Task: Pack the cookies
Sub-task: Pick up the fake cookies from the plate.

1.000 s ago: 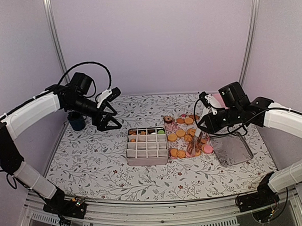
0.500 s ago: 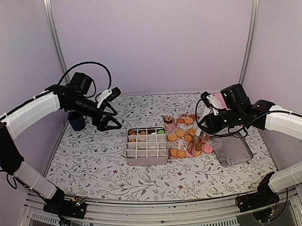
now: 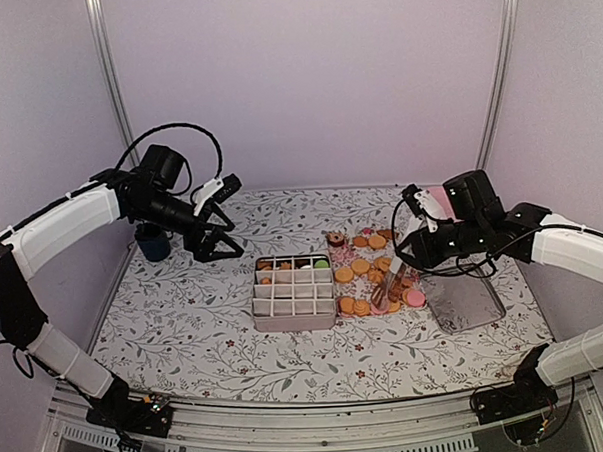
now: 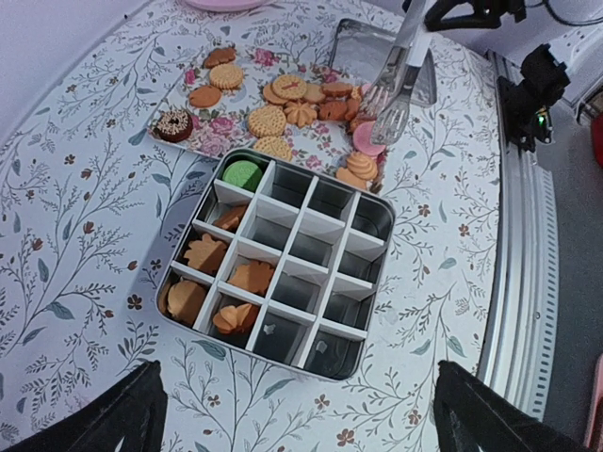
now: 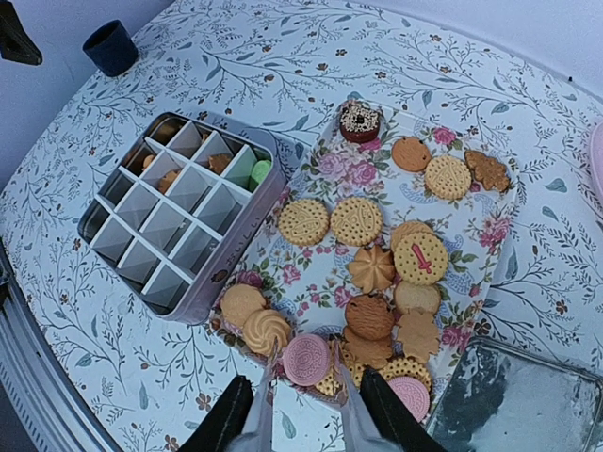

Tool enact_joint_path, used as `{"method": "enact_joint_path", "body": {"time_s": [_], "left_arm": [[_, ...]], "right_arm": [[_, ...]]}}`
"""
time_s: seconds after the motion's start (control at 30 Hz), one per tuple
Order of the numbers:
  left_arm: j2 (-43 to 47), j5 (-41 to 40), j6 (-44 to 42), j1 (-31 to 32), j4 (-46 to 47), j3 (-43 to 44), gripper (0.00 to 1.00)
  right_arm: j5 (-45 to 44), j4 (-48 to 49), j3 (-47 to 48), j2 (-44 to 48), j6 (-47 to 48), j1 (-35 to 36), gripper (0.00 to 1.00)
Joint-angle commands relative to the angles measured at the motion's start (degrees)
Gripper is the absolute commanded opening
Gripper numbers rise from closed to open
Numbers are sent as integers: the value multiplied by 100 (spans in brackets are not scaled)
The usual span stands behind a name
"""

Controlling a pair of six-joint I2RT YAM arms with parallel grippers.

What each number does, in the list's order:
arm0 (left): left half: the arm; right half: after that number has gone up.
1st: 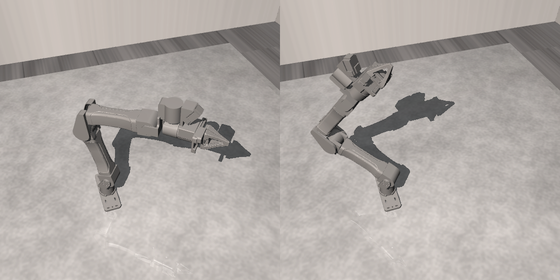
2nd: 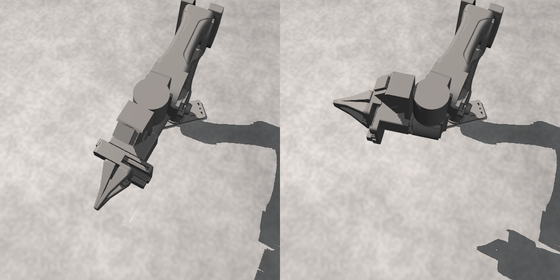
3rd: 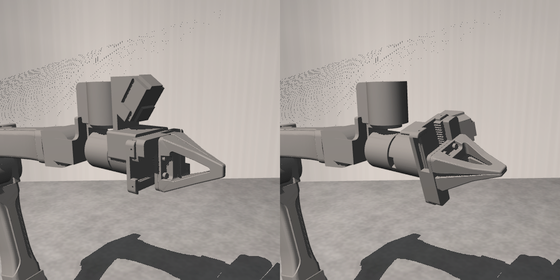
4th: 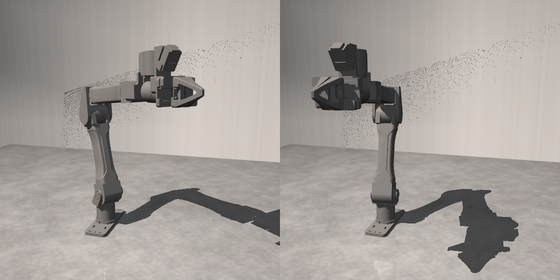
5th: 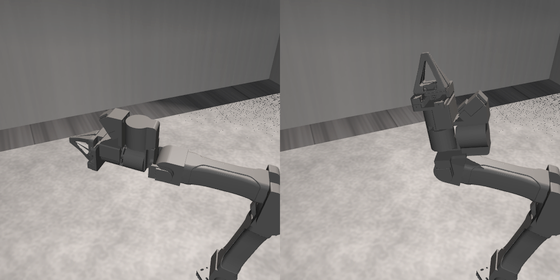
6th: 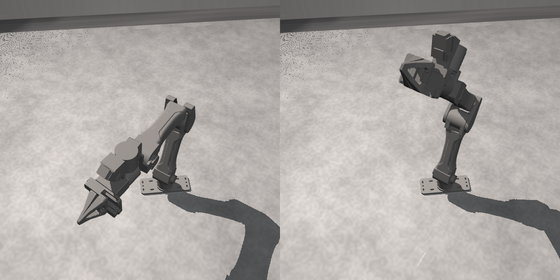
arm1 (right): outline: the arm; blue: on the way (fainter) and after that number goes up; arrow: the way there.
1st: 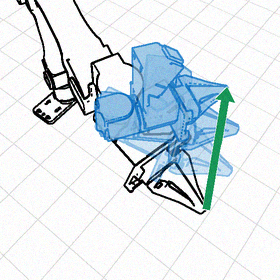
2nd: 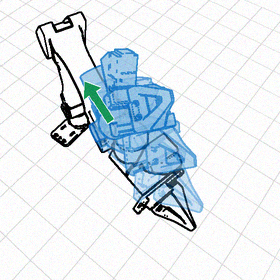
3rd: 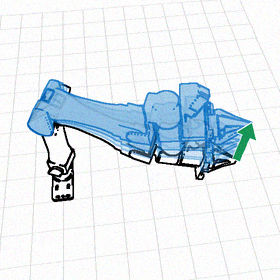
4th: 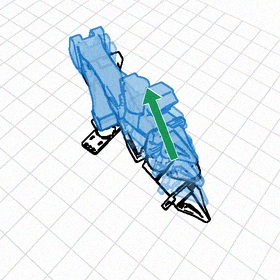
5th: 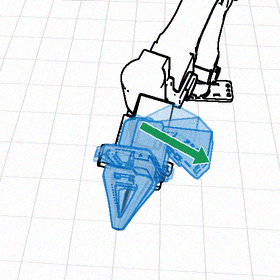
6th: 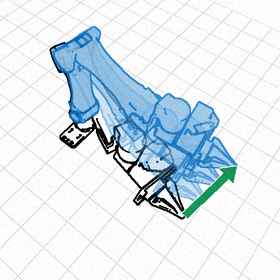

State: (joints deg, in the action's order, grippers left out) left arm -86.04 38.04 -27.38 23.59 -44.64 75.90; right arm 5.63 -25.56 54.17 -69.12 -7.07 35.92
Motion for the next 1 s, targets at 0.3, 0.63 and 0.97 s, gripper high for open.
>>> {"method": "enact_joint_path", "body": {"time_s": [0.3,0.63,0.97], "left_arm": [[106,20,-13,-48,86,-58,99],[124,11,-22,-48,97,-66,99],[78,26,-13,-48,118,-22,99]], "right_arm": [[380,502,-250,-7,-288,-33,30],[432,729,-214,94,-395,-32,29],[574,1003,-249,29,-561,-31,28]]}}
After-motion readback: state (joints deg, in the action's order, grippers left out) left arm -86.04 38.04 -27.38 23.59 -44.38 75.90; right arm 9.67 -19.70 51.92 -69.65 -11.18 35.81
